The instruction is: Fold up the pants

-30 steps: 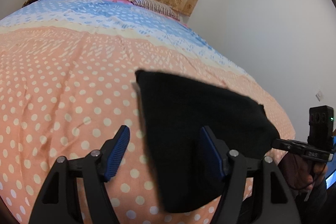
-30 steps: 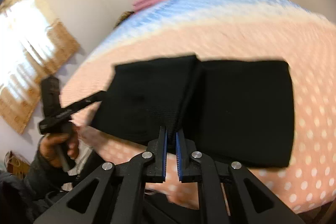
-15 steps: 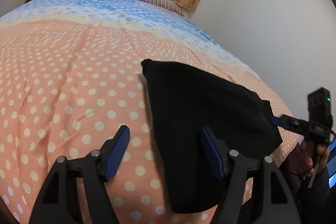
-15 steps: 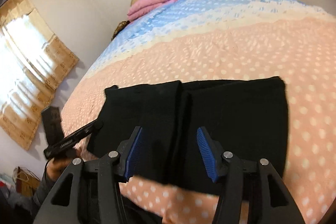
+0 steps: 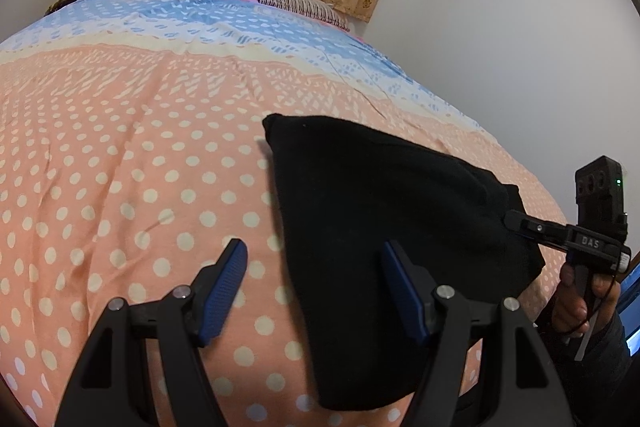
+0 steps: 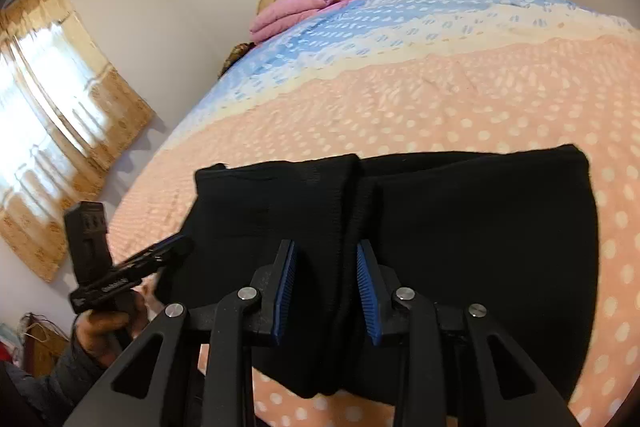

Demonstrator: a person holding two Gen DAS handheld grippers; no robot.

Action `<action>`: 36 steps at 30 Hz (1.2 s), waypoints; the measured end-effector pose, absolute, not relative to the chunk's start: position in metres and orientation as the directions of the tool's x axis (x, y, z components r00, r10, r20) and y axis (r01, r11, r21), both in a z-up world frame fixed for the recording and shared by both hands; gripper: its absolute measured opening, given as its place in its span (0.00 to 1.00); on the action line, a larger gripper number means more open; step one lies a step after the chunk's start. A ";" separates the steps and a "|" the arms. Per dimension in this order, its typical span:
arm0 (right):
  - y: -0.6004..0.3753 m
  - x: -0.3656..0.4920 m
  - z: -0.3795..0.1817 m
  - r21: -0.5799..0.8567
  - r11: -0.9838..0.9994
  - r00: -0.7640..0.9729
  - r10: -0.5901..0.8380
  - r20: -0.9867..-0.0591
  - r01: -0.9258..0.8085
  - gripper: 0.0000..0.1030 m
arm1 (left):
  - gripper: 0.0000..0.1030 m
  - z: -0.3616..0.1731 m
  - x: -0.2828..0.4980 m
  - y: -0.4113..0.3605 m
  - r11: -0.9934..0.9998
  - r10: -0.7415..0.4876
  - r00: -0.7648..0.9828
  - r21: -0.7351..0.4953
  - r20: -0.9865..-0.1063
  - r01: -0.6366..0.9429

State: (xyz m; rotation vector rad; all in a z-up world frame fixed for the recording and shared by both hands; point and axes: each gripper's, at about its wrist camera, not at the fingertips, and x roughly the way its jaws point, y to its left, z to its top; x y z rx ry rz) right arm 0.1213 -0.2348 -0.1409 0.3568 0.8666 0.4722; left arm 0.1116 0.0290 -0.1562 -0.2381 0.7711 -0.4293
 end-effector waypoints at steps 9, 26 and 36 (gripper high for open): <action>-0.238 0.132 -0.149 0.482 0.850 0.566 0.509 -0.648 -0.214 0.41 | 0.70 -0.156 0.111 0.031 0.888 -0.456 0.636 -0.363 -0.622 0.283; -0.226 0.114 -0.110 0.478 0.812 0.586 0.577 -0.569 -0.336 0.13 | 0.70 -0.154 0.109 0.027 0.891 -0.450 0.641 -0.356 -0.622 0.281; -0.275 0.109 -0.092 0.436 0.864 0.643 0.486 -0.592 -0.253 0.13 | 0.70 -0.137 0.114 0.009 0.888 -0.459 0.637 -0.312 -0.619 0.337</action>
